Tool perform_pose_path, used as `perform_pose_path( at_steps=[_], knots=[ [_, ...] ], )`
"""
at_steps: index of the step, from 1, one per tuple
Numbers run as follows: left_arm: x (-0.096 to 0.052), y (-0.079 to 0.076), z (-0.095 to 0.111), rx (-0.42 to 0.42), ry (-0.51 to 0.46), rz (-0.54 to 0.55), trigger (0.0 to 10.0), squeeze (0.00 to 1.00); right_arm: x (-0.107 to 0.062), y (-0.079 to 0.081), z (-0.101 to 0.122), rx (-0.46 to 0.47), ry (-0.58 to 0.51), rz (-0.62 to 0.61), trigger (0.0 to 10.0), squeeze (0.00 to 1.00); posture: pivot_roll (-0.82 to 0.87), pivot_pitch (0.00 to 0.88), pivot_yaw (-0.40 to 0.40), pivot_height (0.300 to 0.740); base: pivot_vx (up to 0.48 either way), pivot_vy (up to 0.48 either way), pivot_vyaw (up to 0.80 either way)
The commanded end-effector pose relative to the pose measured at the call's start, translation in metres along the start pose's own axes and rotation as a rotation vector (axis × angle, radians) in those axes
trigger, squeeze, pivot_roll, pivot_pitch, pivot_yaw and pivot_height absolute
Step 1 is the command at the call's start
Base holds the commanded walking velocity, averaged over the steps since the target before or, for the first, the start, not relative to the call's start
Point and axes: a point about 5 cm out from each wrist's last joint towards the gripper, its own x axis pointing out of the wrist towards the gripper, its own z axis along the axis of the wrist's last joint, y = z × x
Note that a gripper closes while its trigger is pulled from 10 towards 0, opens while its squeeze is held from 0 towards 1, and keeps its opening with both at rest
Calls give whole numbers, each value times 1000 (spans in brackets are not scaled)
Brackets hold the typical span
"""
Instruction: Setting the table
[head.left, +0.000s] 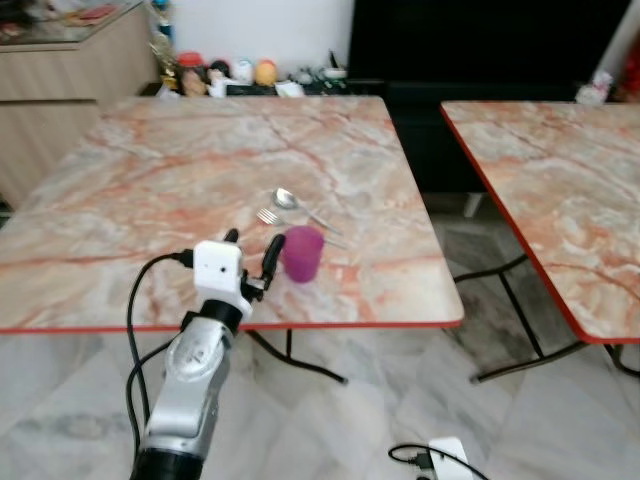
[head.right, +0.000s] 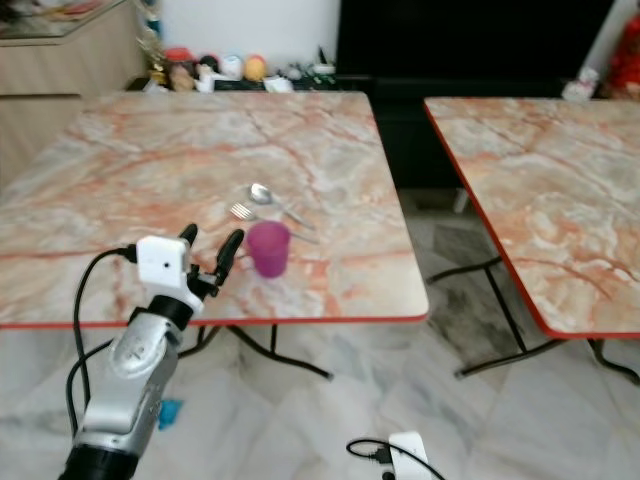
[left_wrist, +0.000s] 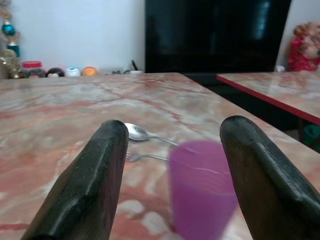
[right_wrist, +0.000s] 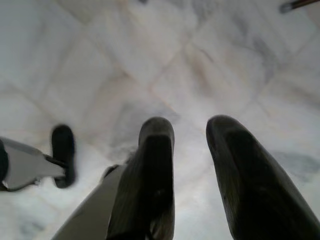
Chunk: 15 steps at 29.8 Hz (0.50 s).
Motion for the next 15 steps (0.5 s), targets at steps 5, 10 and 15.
perform_pose_path(
  at_steps=[5,10,15],
  knots=[
    [-2,10,1,12,9,21,10000,0,1,3,7,5,-24,5,10000,0,140,0,-32,740,157,0,0],
    [-2,9,1,-2,11,11,10000,0,2,3,8,2,-23,4,10000,0,141,0,-31,740,0,0,0],
    [-3,10,-3,-77,55,-1,10000,0,2,3,8,-1,-22,6,10000,0,143,0,-30,740,0,0,0]
  ],
)
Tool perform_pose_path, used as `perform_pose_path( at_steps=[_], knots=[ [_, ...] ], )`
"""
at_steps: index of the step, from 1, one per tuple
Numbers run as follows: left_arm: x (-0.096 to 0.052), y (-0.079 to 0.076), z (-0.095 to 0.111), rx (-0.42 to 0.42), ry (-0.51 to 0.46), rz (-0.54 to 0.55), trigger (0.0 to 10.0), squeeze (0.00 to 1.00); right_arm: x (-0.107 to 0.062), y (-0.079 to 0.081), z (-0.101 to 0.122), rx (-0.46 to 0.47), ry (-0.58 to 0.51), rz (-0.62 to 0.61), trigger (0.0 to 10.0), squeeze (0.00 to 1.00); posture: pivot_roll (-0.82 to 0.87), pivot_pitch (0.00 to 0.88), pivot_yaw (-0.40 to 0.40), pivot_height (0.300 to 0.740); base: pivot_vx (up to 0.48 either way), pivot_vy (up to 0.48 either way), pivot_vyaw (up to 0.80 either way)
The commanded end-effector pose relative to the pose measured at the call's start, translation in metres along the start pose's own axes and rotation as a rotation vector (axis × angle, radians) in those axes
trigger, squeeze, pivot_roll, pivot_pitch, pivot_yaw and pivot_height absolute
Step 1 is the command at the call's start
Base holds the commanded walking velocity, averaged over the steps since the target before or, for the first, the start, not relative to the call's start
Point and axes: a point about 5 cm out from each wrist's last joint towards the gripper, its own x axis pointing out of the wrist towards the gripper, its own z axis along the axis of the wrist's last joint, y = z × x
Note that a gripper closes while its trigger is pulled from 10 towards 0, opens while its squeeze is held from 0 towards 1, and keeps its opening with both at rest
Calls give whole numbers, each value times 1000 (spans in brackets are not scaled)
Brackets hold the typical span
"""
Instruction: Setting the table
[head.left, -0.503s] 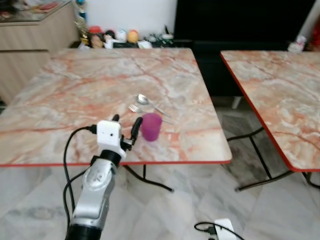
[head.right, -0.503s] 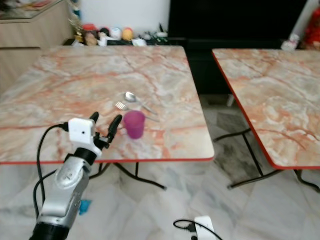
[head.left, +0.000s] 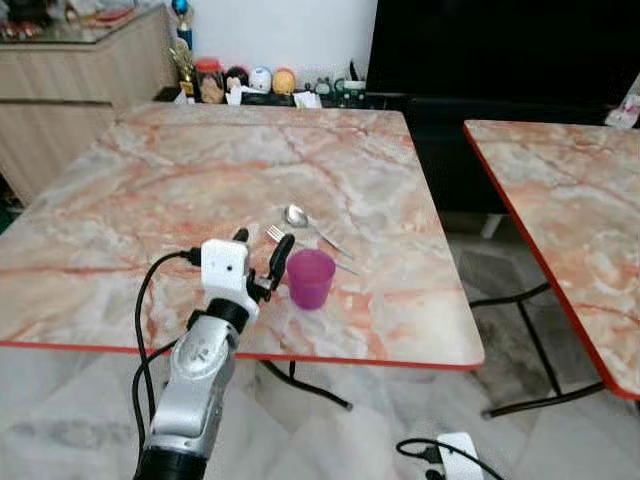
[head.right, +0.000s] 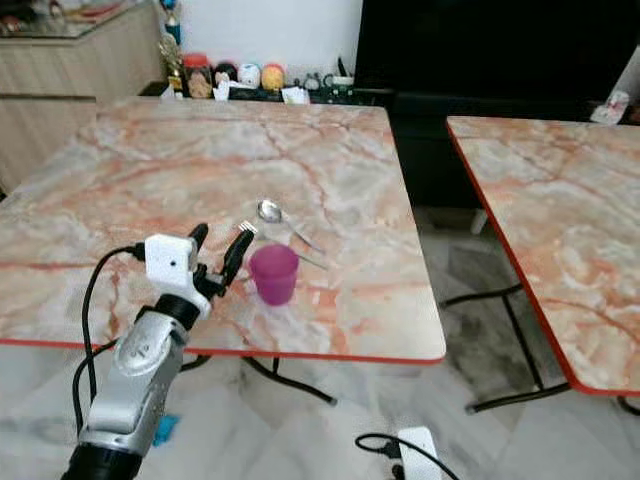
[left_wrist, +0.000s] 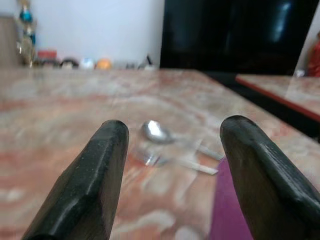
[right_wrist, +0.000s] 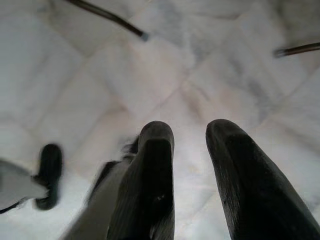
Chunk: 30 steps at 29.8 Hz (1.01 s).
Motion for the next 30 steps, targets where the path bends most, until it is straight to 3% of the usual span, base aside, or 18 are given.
perform_pose_path(
  at_steps=[1,10,13,15,19,20,22,25,29,30],
  knots=[
    [1,-2,3,-36,4,-23,10000,0,-1,-4,-2,2,10,-10,10000,0,143,0,-30,740,0,0,0],
    [3,-15,-9,-143,163,-152,10000,0,-1,-4,-3,2,10,-11,10000,0,143,0,-27,740,0,0,0],
    [11,-16,0,-150,169,-151,10000,0,-1,-4,-2,3,10,-11,10000,0,143,0,-27,740,0,0,0],
    [19,-8,10,-157,170,-100,10000,0,-1,-4,-2,3,10,-12,10000,0,144,0,-26,740,0,0,0],
    [22,-4,20,-147,169,-78,10000,0,-1,-4,-2,4,9,-11,10000,0,145,0,-26,740,0,0,0],
    [25,-3,34,-154,139,-85,10000,0,-1,-3,-2,2,9,-10,10000,0,147,0,-26,740,0,0,0],
    [27,-2,39,-152,135,-87,10000,0,-1,-3,-2,2,9,-10,10000,0,147,0,-26,740,0,0,0],
    [34,5,47,-140,227,-33,10000,0,-1,-3,-2,1,10,-8,10000,0,149,0,-23,740,0,0,0],
    [38,3,49,-158,280,-55,10000,0,-1,-3,-2,2,10,-8,10000,0,149,0,-23,740,0,0,0],
    [39,0,49,-161,332,-79,10000,0,0,-3,-2,0,11,-7,10000,0,150,0,-23,740,0,0,0]
  ],
)
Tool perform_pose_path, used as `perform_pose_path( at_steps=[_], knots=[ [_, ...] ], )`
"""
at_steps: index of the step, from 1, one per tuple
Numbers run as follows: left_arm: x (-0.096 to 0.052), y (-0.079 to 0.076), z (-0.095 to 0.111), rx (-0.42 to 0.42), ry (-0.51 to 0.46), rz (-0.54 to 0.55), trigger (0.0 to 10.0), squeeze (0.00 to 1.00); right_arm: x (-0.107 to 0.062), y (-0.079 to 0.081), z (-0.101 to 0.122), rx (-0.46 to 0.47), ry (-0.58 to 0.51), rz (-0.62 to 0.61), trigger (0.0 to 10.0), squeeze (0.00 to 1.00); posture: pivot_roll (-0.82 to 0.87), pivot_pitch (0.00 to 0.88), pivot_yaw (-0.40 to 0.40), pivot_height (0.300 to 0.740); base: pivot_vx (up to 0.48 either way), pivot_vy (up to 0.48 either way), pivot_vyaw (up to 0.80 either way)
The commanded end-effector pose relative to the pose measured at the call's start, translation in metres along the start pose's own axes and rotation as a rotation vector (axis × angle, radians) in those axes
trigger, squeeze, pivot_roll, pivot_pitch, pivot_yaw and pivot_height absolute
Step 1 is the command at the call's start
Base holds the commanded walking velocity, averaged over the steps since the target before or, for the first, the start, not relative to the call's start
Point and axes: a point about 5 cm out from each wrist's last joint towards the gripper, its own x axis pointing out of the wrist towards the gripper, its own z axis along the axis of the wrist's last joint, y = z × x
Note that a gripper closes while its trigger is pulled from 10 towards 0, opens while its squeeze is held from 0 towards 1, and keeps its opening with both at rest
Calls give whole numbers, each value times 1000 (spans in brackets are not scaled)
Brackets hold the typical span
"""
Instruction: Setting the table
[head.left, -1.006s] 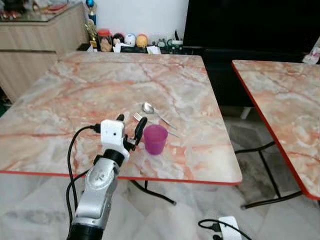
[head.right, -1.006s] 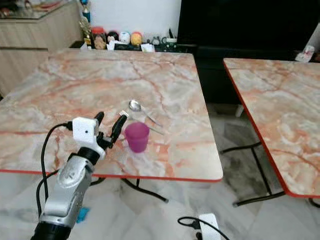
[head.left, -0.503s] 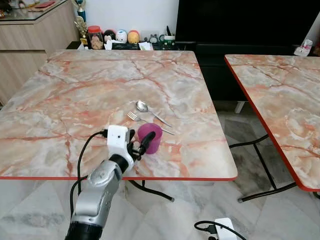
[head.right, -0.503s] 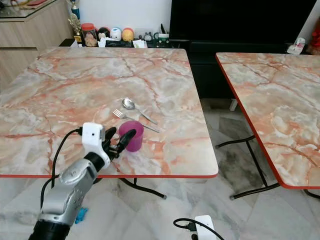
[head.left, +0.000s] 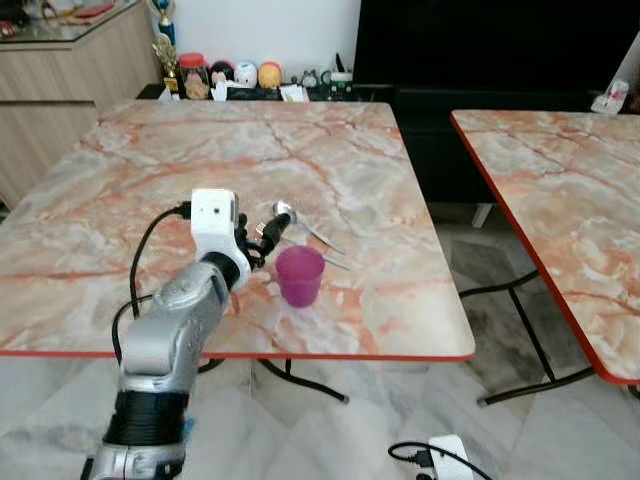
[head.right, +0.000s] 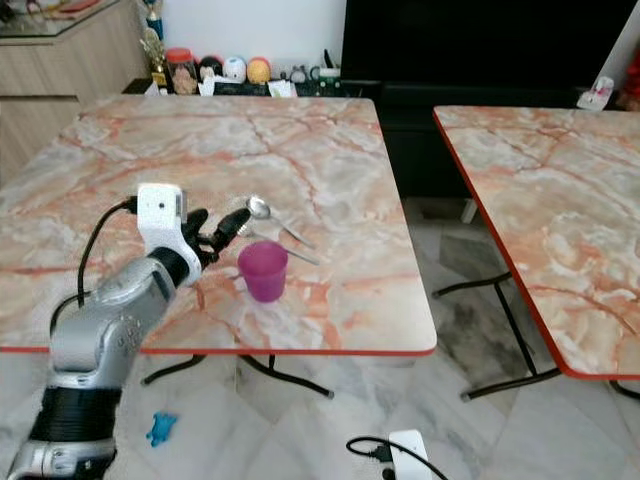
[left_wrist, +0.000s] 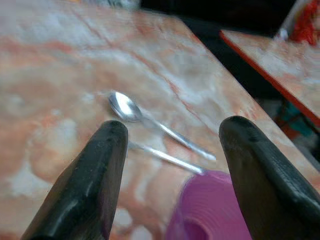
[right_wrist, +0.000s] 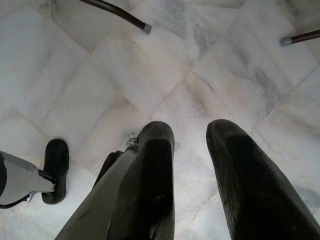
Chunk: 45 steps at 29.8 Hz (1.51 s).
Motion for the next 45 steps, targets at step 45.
perform_pose_path(
  at_steps=[45],
  knots=[
    [2,-6,-35,-46,276,36,10000,0,0,0,0,4,1,0,10000,0,142,5,-17,740,0,0,0]
  ],
)
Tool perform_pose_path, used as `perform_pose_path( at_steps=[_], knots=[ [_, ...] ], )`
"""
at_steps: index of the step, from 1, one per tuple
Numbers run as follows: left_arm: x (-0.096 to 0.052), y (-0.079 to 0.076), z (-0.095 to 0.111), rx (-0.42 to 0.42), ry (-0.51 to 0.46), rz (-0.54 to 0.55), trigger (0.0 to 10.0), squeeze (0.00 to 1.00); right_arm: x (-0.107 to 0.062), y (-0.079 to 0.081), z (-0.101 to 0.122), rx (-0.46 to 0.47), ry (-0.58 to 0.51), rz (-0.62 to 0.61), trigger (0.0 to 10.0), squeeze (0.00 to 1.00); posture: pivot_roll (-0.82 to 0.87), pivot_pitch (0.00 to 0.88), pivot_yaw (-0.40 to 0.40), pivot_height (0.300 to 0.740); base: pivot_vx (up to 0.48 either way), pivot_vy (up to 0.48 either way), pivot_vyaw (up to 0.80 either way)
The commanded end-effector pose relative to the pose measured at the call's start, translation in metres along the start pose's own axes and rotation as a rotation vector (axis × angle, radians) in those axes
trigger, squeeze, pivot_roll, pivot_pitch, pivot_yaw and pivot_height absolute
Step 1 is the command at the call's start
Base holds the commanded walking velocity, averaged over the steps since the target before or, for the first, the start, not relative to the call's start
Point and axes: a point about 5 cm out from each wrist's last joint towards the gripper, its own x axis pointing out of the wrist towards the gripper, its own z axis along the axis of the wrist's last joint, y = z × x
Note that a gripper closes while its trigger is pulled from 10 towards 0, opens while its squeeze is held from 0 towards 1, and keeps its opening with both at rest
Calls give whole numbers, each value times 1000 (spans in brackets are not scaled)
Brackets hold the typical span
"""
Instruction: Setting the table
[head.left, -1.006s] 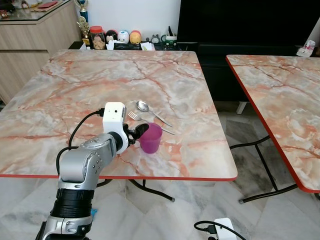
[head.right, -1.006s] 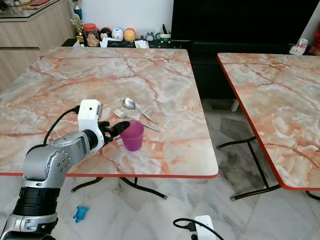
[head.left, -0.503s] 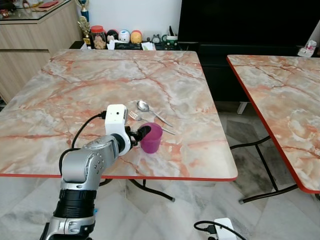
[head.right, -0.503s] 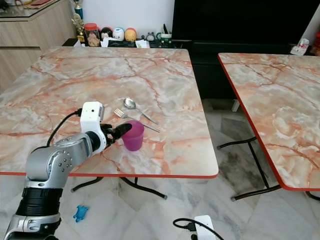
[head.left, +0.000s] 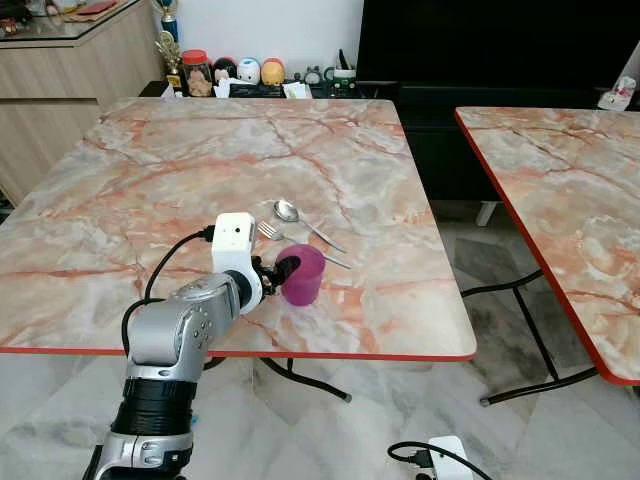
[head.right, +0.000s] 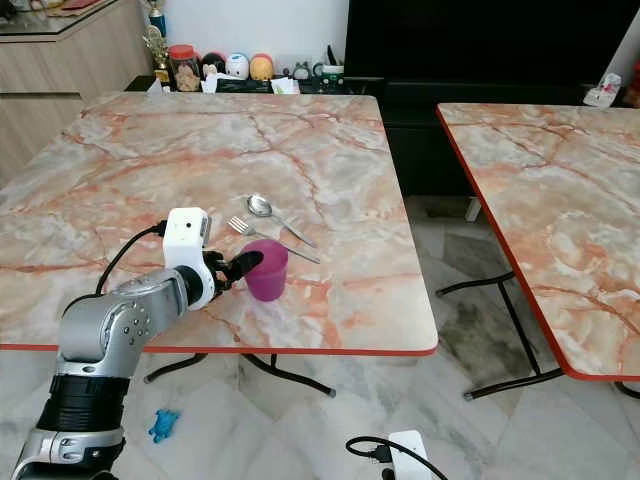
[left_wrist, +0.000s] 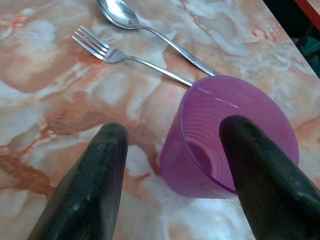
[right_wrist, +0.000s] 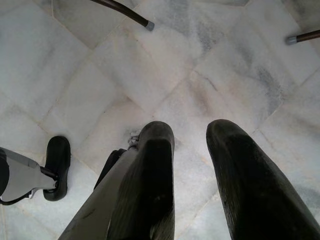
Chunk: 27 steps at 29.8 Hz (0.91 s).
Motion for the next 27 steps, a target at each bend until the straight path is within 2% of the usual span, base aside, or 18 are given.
perform_pose_path(
  at_steps=[1,5,7,8,9,10,27],
  knots=[
    [1,0,-4,2,7,5,10000,0,0,0,0,4,-1,-2,10000,0,142,5,-17,740,0,0,0],
    [3,-3,-6,-4,5,-2,10000,0,0,-1,0,3,0,-2,10000,0,142,7,-18,740,0,0,0],
    [4,-4,-5,-6,3,-3,6118,0,0,-1,0,3,0,-2,10000,0,142,7,-17,740,0,0,0],
    [4,-4,-5,-5,3,-3,6118,0,0,-1,0,3,0,-2,10000,0,142,7,-17,740,0,0,0],
    [5,-5,-6,-6,3,-4,1176,0,0,0,0,3,0,-2,10000,0,140,8,-17,740,0,0,0],
    [5,-5,-6,-8,3,-5,0,0,0,0,0,3,0,-2,10000,0,139,8,-17,740,0,0,0],
    [5,-5,-2,-13,-18,0,0,0,0,-1,0,0,0,-2,10000,0,143,8,-18,740,0,0,0]
  ],
)
